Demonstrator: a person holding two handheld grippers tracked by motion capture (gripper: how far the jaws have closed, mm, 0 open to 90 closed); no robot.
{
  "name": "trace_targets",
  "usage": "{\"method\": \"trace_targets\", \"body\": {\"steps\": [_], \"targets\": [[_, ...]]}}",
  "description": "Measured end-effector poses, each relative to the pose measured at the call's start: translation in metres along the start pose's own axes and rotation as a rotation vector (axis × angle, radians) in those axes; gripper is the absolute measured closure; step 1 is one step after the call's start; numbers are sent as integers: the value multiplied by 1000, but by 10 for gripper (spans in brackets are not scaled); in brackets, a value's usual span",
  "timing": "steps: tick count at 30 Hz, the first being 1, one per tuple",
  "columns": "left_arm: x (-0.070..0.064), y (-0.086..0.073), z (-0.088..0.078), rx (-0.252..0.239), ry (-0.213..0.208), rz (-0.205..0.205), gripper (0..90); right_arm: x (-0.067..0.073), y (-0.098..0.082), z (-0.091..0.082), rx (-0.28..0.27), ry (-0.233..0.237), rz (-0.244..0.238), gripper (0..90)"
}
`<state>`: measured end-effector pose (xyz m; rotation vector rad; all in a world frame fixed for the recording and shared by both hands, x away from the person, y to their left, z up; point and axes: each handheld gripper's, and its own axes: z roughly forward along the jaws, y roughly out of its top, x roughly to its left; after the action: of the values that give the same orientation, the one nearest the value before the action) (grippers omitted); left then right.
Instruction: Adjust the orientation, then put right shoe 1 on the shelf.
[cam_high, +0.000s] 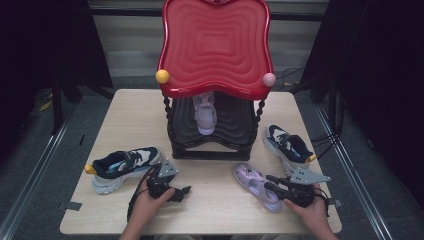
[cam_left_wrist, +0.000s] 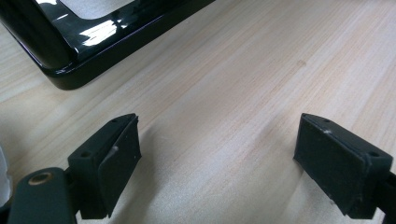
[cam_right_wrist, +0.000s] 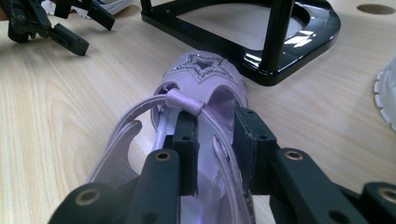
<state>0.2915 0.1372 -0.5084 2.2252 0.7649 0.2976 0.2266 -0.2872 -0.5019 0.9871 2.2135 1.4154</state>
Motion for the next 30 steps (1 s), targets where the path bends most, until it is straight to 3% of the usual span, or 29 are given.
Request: {"method": "trace_targets", "body": {"steps": [7,12,17,23,30], "targets": [[0,0,0,0,0,0,136,-1,-2,0,-23,0,-10,725],[0,0,0,0,0,0,136,-1,-2,-1,-28,4,-15,789],[0,0,0,0,0,0,136,1,0,0,-17,-6,-39,843],[0,0,0,0,0,0,136,4,3,-1,-11,-6,-64,846],[0,0,0,0,0,0,136,5,11,-11,-71,-36,-65,846]]}}
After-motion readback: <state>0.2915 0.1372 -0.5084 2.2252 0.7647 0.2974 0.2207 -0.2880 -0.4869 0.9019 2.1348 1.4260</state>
